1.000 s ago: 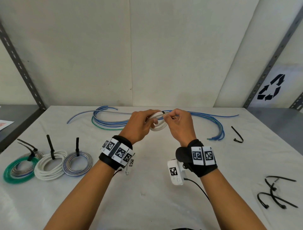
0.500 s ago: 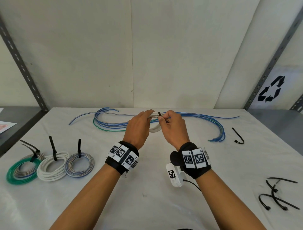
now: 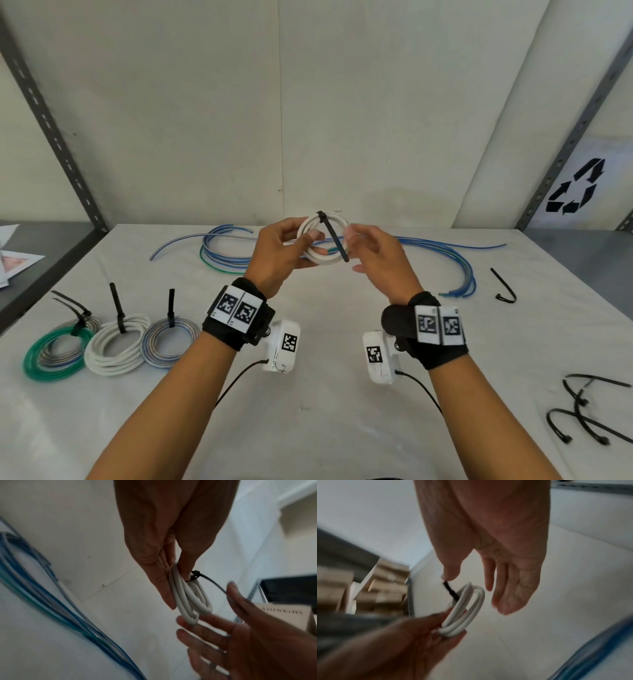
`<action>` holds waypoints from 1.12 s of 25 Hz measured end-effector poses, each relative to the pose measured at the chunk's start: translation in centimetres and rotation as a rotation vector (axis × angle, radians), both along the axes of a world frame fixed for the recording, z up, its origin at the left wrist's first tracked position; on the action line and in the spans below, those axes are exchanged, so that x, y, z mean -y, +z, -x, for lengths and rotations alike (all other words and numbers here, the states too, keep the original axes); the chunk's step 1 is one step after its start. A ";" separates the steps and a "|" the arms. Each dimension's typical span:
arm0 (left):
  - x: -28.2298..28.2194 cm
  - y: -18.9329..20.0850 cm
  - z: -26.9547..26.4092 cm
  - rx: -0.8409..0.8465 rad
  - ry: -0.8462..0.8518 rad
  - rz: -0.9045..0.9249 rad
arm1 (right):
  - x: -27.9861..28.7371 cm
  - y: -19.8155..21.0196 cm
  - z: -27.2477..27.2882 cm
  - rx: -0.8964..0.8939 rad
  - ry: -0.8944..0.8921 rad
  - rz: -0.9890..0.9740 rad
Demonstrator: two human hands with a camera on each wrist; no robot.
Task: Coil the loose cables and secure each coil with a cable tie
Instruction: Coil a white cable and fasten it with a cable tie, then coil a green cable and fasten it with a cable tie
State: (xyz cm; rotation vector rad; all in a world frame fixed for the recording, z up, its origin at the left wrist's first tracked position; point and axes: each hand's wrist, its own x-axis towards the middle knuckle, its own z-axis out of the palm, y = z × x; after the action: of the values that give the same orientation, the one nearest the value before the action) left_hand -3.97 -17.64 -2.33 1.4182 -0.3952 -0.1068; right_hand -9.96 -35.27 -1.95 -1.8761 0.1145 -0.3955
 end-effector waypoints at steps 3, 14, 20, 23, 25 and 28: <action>-1.1 0.3 0.0 -0.046 -0.045 -0.002 | -0.3 0.5 -0.5 -0.044 0.139 -0.200; -14.4 -0.2 1.4 -0.137 0.043 -0.434 | -9.3 -0.8 -3.9 -0.218 0.558 0.075; -18.3 -2.9 3.8 -0.157 0.065 -0.610 | -12.3 -3.3 -3.8 -0.328 0.713 0.203; -20.1 -4.0 4.2 -0.156 0.138 -0.675 | -14.0 -4.6 -3.6 -0.428 0.790 0.124; -20.9 -4.3 4.1 -0.057 0.241 -0.860 | -15.8 -5.6 -4.0 -0.411 0.735 0.154; -21.4 -4.3 4.6 0.033 0.376 -1.173 | -18.6 -7.3 -4.4 -0.415 0.656 0.261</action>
State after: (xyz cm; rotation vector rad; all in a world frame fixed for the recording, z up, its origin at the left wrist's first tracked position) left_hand -8.56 3.71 -6.63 2.6272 -0.0488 0.0043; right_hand -5.53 -16.68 -9.23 -2.1002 -0.2850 0.4494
